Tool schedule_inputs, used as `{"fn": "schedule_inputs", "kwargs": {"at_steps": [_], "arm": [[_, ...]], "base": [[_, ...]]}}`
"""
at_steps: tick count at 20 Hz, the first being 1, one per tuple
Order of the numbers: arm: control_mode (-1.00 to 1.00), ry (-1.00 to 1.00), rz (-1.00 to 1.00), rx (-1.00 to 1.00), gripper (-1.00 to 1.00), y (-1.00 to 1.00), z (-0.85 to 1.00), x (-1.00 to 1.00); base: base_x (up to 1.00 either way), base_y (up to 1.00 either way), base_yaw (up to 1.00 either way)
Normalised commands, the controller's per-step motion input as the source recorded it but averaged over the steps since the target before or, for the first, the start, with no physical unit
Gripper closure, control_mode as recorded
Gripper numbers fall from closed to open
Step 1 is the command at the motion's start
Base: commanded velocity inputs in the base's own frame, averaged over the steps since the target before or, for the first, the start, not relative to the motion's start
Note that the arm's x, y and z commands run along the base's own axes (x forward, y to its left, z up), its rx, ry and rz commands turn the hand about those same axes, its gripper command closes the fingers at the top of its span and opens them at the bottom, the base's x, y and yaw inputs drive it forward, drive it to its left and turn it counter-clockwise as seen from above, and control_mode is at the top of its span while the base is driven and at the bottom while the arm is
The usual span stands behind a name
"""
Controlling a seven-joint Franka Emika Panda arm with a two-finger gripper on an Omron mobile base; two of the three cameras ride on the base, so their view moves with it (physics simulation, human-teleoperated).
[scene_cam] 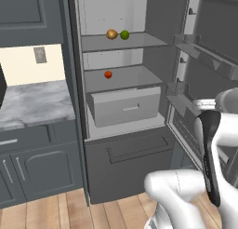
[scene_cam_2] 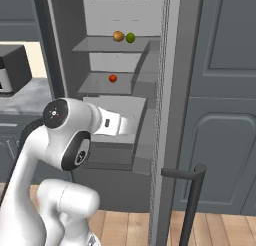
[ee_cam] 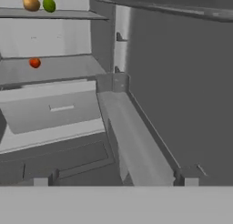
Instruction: Place the potato in the correct fridge rack based on whether it is a fruit or vegetable. Finally, close the fridge door.
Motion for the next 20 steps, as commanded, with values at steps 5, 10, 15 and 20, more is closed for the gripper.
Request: {"fn": "schedule_inputs", "kwargs": {"at_steps": [5,10,15,20], "arm": [[-1.0,-0.15,-0.16,0.17,-1.0,-0.93,0.0,-0.17],[-1.0,-0.18,-0.09,0.34,-1.0,-1.0,0.01,-0.14],[-1.0,-0.18,-0.07,0.33,-1.0,-1.0,0.0,-0.13],[-1.0,-0.05,-0.12,0.28,-1.0,-0.95,0.01,-0.31]], "base": [[0.0,0.0,0.0],[0.0,0.0,0.0],[0.0,0.0,0.0],[0.0,0.0,0.0]]}}
